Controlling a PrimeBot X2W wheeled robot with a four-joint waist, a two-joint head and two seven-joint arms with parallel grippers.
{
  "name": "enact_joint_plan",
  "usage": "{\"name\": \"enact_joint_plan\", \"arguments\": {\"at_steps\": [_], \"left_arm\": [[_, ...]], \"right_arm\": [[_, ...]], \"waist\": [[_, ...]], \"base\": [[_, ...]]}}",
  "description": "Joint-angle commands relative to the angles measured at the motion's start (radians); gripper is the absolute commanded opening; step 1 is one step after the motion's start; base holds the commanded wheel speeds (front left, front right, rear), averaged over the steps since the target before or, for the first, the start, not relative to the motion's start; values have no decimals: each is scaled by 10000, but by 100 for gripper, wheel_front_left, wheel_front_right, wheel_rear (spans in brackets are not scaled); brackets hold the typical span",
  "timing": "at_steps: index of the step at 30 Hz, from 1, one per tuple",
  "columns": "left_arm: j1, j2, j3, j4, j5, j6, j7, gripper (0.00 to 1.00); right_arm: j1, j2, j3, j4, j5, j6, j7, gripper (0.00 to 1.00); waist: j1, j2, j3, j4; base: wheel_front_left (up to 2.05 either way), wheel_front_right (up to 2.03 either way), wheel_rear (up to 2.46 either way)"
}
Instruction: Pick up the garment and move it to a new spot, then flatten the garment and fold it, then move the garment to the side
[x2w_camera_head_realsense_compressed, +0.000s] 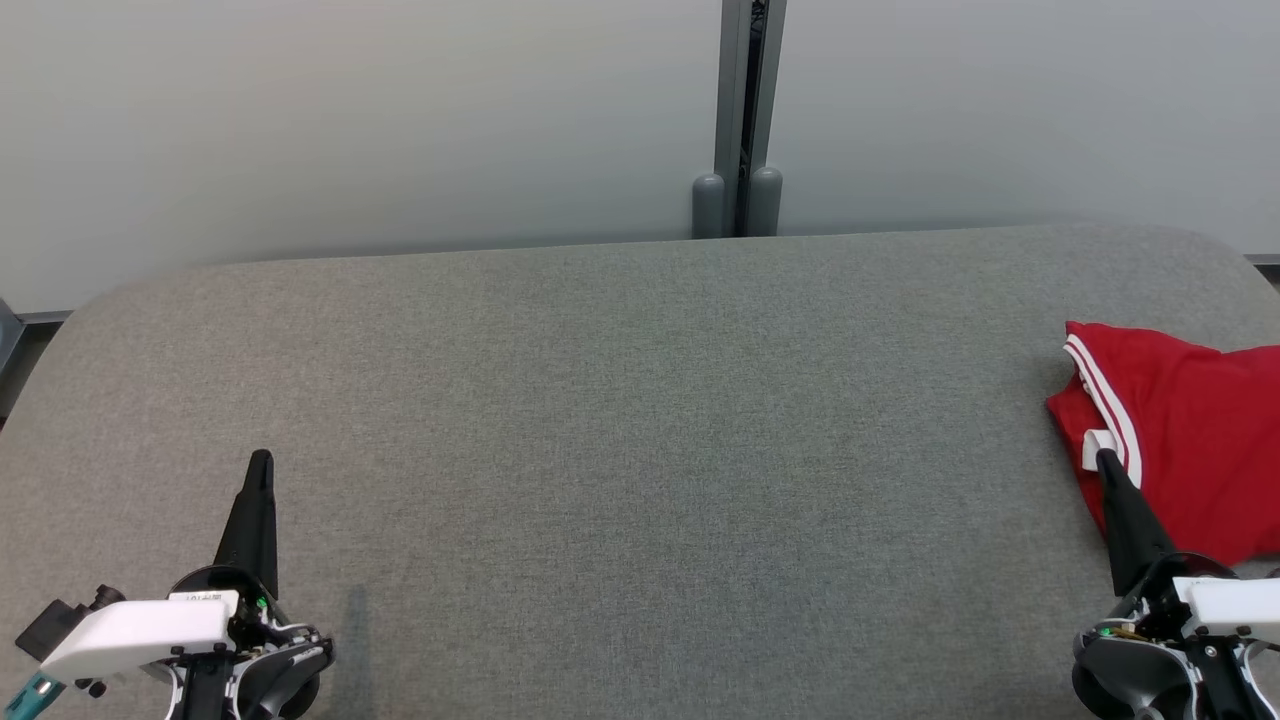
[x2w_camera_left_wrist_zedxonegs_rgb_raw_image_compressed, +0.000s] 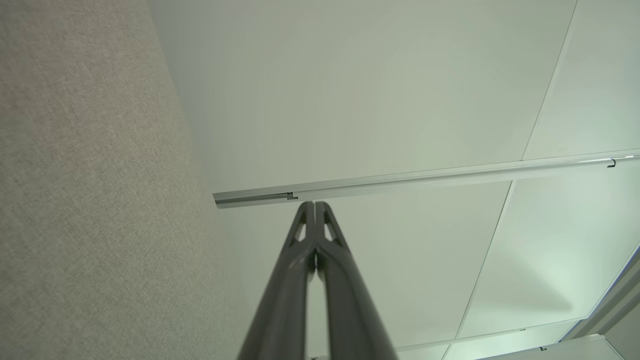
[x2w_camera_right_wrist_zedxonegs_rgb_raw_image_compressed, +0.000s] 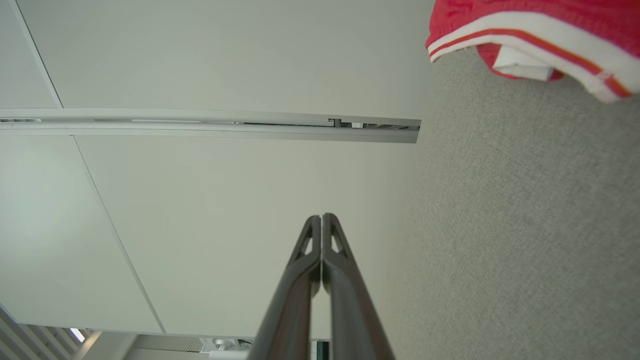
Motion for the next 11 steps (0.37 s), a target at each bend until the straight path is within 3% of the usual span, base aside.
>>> {"name": "enact_joint_plan", "arguments": {"at_steps": [1,11], "left_arm": [[-94,52,38,7,-9,-58,38,0],[-94,52,37,7,-10,-58,38,0]], "right_arm": [[-11,-48,-6,-29,21,6,37,0],[-11,-48,-5,-29,22,7,36,0]], "waist": [[0,-1,0,0],[0,-1,0,0]], "base": [[0,0,0],[0,0,0]]}}
